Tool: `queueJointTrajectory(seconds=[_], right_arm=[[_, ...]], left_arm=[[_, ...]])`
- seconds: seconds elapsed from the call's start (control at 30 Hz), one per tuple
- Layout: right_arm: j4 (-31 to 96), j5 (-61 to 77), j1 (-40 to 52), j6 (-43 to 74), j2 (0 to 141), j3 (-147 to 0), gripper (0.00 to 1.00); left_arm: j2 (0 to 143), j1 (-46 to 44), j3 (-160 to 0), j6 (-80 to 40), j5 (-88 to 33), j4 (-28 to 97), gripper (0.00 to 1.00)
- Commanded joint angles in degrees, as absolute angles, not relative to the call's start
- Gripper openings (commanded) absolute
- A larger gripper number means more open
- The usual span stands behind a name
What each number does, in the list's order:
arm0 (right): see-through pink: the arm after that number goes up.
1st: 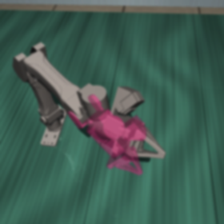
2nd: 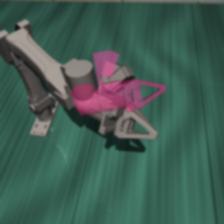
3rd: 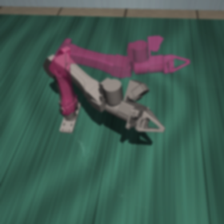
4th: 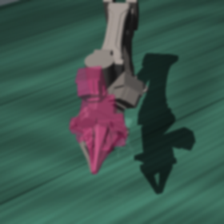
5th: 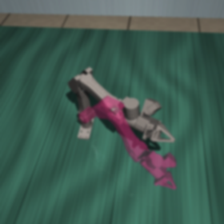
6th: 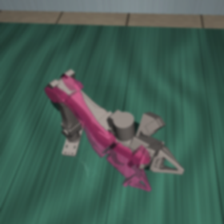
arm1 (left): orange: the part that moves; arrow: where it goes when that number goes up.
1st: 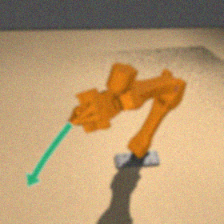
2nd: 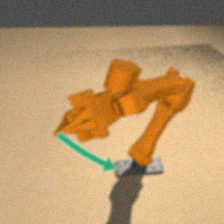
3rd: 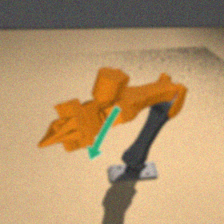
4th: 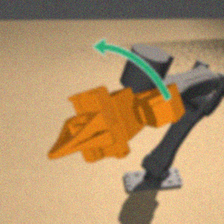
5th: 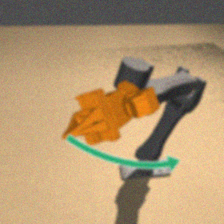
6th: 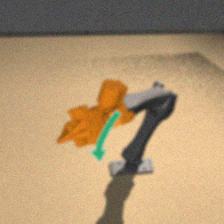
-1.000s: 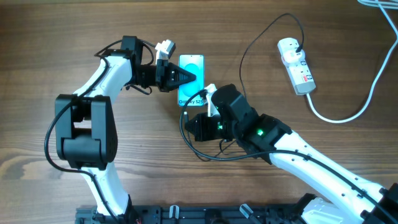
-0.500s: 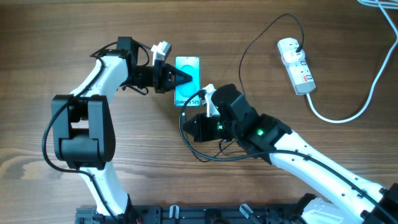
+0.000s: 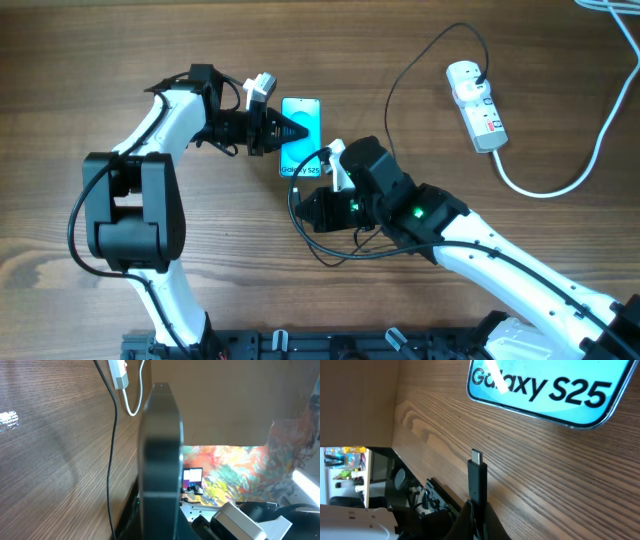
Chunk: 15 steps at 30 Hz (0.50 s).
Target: Plug charger to phone and switch on socket
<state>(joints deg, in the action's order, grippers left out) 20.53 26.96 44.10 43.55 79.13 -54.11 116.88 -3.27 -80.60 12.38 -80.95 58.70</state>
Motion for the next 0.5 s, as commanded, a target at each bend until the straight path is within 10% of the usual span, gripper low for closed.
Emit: queueJointTrajectory(seconds=[0.0, 0.47], right_arm=[[21.74, 24.47, 44.34, 45.01, 79.55, -53.91, 0.04], [18.61, 22.50, 44.36, 43.72, 82.70, -53.87, 0.04]], left_arm=[[114.74, -3.14, -81.23, 15.00, -82.83, 58.61, 0.04], [114.74, -3.14, -81.23, 15.00, -82.81, 59.02, 0.04]])
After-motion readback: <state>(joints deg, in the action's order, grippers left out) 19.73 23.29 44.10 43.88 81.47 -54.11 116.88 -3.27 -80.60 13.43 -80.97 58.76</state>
